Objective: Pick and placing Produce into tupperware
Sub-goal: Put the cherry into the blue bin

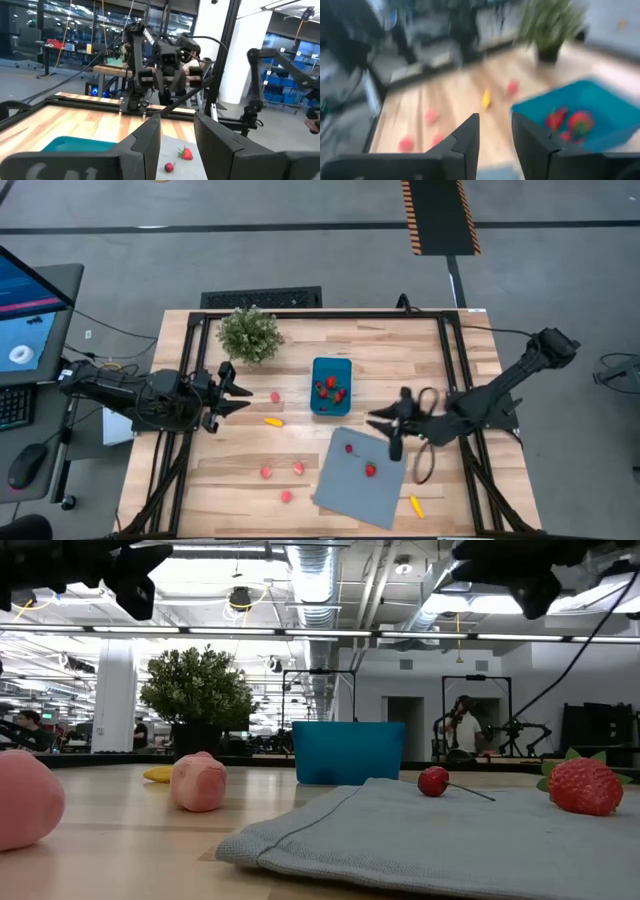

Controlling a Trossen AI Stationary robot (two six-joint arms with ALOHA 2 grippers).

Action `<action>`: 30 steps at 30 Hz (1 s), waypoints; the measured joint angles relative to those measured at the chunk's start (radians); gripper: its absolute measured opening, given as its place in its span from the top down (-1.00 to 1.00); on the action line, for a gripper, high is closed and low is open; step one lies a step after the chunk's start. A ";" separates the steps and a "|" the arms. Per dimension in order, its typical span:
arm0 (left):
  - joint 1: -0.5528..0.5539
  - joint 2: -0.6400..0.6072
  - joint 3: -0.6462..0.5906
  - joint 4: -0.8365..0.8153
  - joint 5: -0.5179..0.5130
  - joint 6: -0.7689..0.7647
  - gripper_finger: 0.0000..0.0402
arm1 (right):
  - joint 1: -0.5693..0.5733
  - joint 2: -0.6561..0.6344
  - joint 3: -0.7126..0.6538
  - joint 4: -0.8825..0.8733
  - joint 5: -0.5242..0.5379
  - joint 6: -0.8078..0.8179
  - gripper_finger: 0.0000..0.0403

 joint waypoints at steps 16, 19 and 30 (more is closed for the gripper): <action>0.000 0.000 0.000 -0.004 0.002 -0.003 0.46 | -0.036 0.449 0.422 -0.558 -0.397 0.236 0.39; 0.000 0.000 0.000 -0.004 0.007 -0.003 0.46 | -0.049 0.489 0.436 -0.595 -0.474 0.269 0.40; 0.000 0.000 0.000 -0.003 0.027 0.008 0.46 | -0.107 0.581 0.439 -0.551 -0.569 0.256 0.41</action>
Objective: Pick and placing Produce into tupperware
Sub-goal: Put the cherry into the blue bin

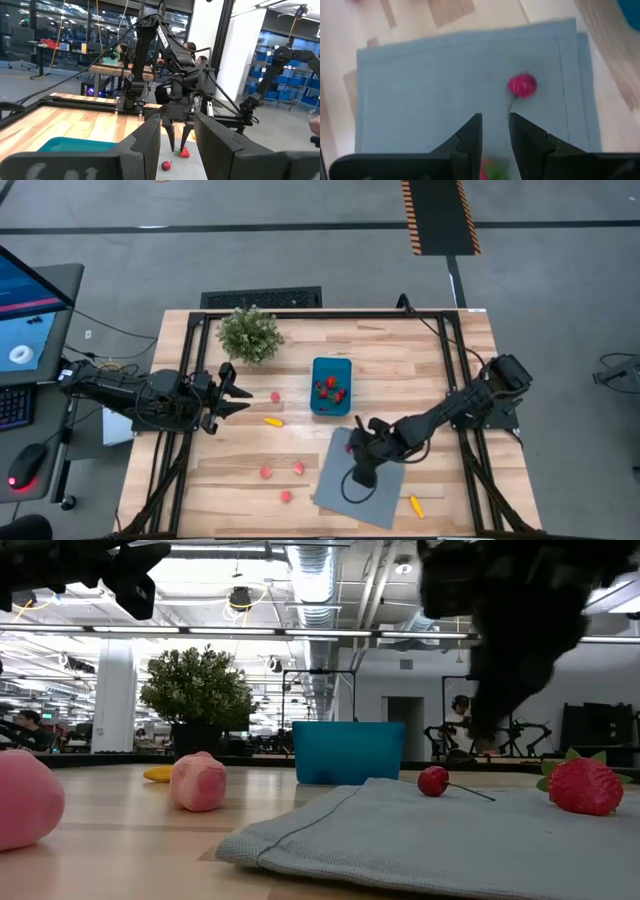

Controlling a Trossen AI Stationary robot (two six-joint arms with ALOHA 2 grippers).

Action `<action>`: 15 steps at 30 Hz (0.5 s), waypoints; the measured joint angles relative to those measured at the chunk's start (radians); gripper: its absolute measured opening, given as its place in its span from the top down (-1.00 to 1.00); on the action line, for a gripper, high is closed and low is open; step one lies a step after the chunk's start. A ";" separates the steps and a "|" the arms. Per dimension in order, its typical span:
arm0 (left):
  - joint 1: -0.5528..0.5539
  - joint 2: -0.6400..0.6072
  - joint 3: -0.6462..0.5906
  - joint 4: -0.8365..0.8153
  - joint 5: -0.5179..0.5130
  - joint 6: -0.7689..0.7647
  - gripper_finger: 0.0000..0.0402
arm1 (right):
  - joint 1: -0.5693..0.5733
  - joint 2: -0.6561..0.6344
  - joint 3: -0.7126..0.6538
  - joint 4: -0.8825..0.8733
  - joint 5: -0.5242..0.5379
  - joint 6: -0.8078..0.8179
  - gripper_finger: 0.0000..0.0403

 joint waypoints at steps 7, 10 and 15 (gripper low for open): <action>0.000 0.000 0.000 0.000 0.001 0.000 0.46 | -0.041 0.023 -0.001 0.045 -0.036 -0.026 0.41; 0.000 0.000 0.000 0.001 0.009 0.001 0.46 | -0.048 0.045 0.002 0.071 -0.061 -0.032 0.41; 0.000 0.000 0.000 0.004 0.010 0.001 0.46 | -0.049 0.066 0.000 0.074 -0.087 -0.029 0.41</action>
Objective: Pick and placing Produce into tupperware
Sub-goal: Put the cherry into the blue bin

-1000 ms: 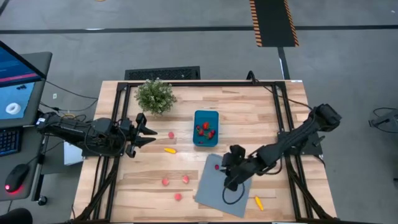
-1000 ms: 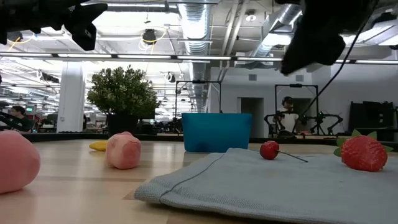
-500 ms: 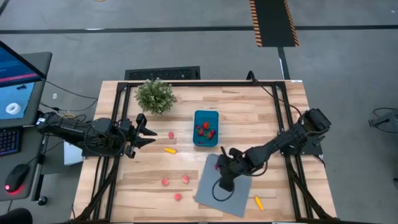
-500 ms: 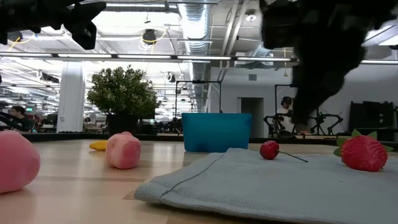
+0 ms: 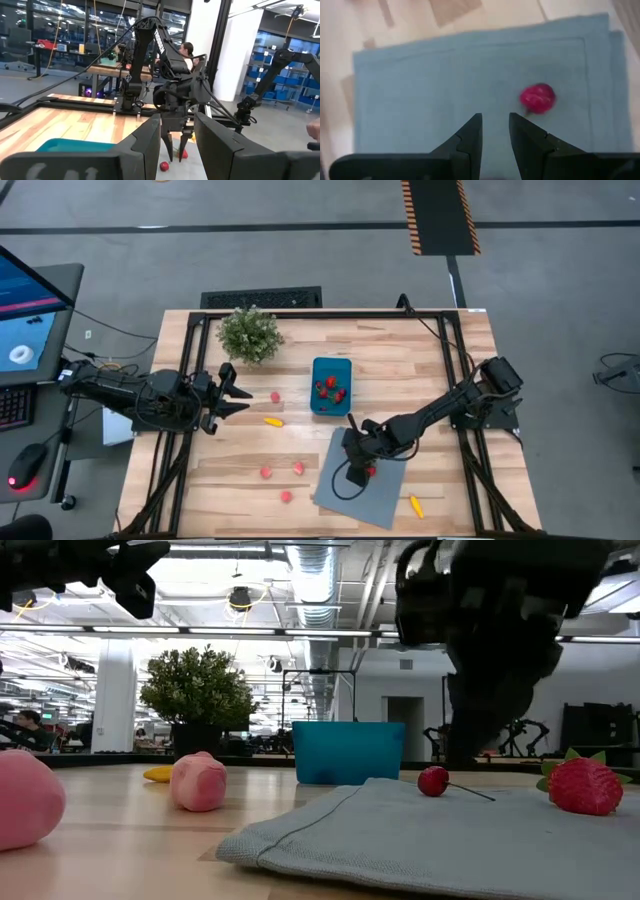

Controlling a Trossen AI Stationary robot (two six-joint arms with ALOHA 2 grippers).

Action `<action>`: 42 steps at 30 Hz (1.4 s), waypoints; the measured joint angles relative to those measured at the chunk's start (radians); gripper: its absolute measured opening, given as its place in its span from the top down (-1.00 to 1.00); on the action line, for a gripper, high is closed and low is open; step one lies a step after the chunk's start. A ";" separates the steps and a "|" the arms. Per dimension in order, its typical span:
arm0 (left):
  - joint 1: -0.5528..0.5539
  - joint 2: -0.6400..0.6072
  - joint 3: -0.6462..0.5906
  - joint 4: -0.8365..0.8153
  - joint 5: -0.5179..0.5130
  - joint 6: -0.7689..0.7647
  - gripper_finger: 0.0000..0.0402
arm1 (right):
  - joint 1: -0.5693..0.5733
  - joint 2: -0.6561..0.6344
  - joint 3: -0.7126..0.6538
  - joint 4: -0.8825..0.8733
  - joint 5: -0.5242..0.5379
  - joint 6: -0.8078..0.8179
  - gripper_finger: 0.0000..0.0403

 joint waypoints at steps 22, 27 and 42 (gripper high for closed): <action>0.000 0.000 0.000 0.000 0.016 0.004 0.46 | -0.006 0.000 0.000 -0.067 0.044 0.045 0.41; 0.000 0.000 0.000 0.000 0.021 0.004 0.46 | -0.017 0.000 -0.001 -0.073 0.048 0.058 0.41; 0.000 0.000 0.000 0.002 0.025 0.002 0.46 | -0.012 0.048 -0.001 -0.037 0.001 0.102 0.41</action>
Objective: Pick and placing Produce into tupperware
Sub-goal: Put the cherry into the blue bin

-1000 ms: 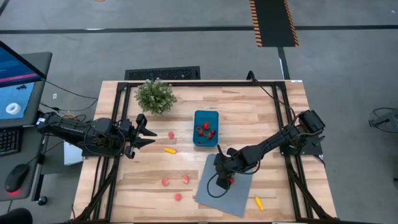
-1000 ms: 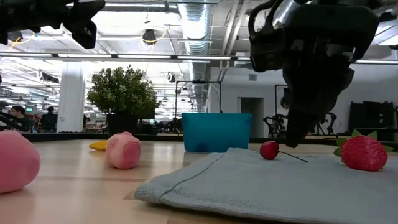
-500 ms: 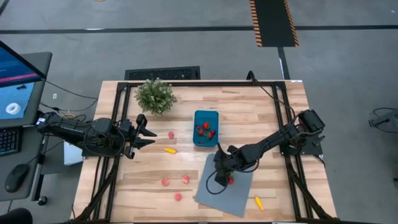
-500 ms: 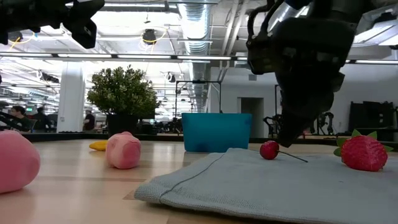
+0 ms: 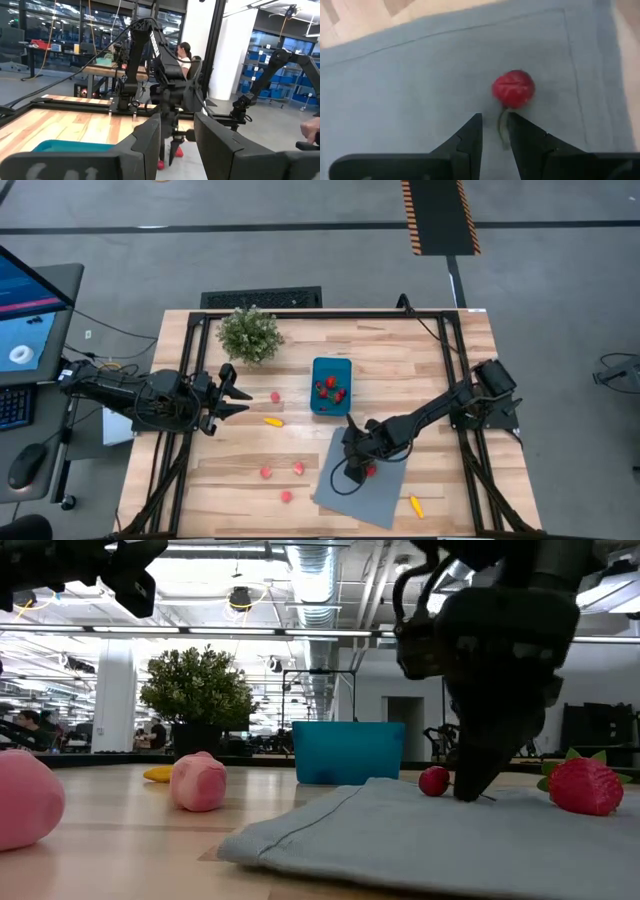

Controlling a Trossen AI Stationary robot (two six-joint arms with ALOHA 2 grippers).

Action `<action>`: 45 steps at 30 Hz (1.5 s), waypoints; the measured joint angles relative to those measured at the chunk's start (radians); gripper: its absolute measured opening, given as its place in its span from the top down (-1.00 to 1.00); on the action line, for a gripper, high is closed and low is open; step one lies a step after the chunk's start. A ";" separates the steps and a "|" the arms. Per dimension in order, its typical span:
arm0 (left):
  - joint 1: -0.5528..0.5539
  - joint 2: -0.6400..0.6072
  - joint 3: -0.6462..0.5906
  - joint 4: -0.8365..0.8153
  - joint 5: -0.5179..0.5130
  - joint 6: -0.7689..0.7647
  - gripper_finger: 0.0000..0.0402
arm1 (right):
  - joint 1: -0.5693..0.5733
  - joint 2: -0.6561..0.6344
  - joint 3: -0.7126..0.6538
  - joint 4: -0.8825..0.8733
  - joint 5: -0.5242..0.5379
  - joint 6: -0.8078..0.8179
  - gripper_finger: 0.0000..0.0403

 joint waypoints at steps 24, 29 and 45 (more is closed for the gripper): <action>0.000 -0.002 0.000 -0.005 0.000 -0.011 0.46 | 0.004 0.018 0.038 -0.037 0.005 -0.031 0.95; 0.000 -0.002 0.000 -0.006 -0.008 -0.011 0.46 | -0.003 0.003 0.092 -0.034 0.014 -0.085 0.94; 0.000 -0.002 0.000 -0.015 -0.028 -0.028 0.46 | 0.017 -0.478 -0.068 0.087 0.412 -0.268 0.95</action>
